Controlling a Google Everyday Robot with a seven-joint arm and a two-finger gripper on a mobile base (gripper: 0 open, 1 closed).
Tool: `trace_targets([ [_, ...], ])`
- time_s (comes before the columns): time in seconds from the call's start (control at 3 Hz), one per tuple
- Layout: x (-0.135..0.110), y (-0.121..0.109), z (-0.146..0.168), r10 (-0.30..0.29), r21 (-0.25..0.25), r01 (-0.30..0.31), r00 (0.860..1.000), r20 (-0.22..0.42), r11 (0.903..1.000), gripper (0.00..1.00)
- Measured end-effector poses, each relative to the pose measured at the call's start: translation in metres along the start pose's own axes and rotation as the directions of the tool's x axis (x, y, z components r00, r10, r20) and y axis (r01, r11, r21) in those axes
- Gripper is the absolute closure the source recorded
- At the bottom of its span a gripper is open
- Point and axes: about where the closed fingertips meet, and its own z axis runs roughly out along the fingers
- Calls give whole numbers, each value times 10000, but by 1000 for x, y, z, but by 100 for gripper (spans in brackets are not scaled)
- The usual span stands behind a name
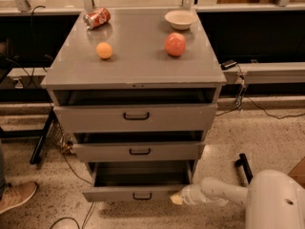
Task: Close bottom drawer
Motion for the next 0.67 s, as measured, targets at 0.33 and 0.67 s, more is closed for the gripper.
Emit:
trace_targets([
  [0.33,-1,1,0,-35,7,35,10000,75,10000,100],
  [0.67,-34,-9,9,-368,83,362,9963,782,9993,100],
])
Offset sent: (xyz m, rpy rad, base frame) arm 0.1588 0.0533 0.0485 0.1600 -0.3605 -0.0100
